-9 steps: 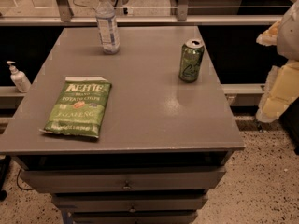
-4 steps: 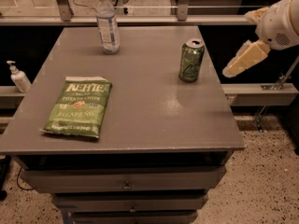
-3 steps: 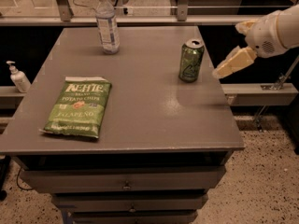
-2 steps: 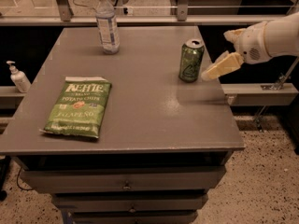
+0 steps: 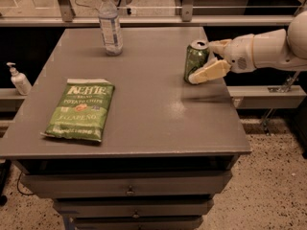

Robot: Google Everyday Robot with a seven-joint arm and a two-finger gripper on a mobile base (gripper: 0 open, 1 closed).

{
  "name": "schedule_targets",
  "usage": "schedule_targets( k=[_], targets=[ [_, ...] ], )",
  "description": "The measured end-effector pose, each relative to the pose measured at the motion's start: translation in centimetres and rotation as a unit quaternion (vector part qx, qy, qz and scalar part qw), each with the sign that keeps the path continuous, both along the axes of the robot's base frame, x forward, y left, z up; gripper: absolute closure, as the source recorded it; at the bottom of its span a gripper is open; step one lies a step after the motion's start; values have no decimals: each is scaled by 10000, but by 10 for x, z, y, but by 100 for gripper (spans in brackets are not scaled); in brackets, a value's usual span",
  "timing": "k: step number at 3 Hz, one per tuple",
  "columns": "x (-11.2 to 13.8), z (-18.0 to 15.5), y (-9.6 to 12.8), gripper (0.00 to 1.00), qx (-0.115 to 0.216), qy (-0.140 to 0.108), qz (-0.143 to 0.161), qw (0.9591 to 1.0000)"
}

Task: Move green can near green jalapeno chip bag

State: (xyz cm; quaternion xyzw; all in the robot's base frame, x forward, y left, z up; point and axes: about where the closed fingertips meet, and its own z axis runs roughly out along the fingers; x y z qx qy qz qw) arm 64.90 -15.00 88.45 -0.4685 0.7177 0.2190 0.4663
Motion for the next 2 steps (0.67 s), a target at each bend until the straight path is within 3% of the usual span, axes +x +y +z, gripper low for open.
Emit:
schedule_targets(
  k=[2],
  targets=[
    [-5, -1, 31, 60, 726, 148, 272, 9969]
  ],
)
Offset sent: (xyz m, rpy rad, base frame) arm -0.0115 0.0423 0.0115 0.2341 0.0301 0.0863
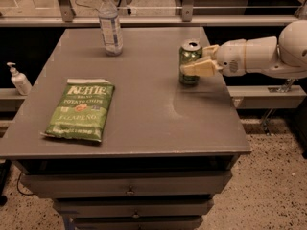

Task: Move green can near green jalapeno chip bag

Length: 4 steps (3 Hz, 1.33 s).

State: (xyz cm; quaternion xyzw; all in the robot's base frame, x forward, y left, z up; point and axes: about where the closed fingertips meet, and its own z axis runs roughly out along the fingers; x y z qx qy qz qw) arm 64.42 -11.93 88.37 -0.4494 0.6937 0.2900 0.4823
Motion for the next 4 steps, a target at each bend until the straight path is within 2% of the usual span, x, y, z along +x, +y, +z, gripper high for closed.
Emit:
schedule_targets(
  k=[1, 2, 3, 4],
  targets=[
    [-9, 22, 21, 83, 397, -91, 253, 9988],
    [-10, 23, 26, 100, 427, -89, 293, 9986],
    [-10, 23, 26, 100, 427, -89, 294, 9986],
    [-11, 18, 51, 100, 416, -30, 449, 9981]
  ],
)
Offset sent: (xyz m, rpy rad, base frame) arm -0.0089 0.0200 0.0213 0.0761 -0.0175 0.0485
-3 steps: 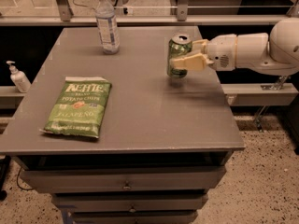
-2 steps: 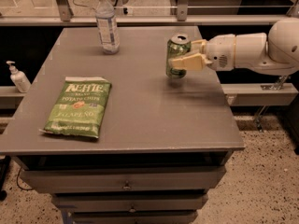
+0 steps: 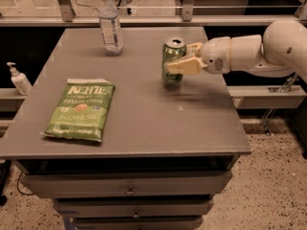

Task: Move green can near green jalapeno chip bag

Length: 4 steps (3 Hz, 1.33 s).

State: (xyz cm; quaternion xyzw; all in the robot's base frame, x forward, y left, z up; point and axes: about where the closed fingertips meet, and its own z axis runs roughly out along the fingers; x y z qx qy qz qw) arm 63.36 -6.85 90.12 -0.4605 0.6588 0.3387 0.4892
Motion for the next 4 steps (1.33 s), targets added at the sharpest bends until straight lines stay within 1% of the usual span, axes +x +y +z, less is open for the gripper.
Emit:
schedule_targets(
  k=[1, 2, 3, 4],
  targets=[
    [2, -9, 28, 100, -145, 92, 74, 9998],
    [7, -15, 53, 100, -280, 156, 88, 9994],
    [14, -21, 74, 100, -327, 218, 103, 9992],
    [18, -29, 97, 100, -157, 287, 196, 9993]
  ],
)
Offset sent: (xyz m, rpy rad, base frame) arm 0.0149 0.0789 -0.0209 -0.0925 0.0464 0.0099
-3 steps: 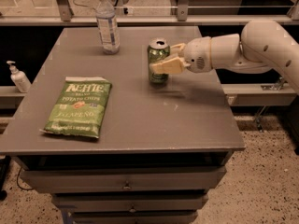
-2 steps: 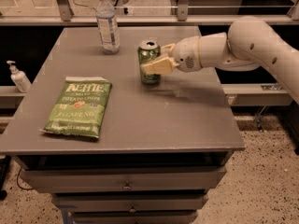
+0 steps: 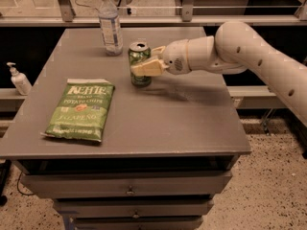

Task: Move green can near green jalapeno chip bag

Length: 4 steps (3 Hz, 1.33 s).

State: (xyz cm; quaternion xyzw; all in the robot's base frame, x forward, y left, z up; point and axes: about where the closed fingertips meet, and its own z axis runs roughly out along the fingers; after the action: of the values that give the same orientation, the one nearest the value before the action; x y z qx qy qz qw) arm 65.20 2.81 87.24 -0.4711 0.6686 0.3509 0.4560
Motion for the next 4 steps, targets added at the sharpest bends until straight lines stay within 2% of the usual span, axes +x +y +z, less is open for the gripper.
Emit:
schedule_targets(
  k=[1, 4],
  targets=[
    [-1, -1, 14, 100, 125, 23, 106, 9999],
    [-1, -1, 14, 100, 127, 23, 108, 9999]
  ],
)
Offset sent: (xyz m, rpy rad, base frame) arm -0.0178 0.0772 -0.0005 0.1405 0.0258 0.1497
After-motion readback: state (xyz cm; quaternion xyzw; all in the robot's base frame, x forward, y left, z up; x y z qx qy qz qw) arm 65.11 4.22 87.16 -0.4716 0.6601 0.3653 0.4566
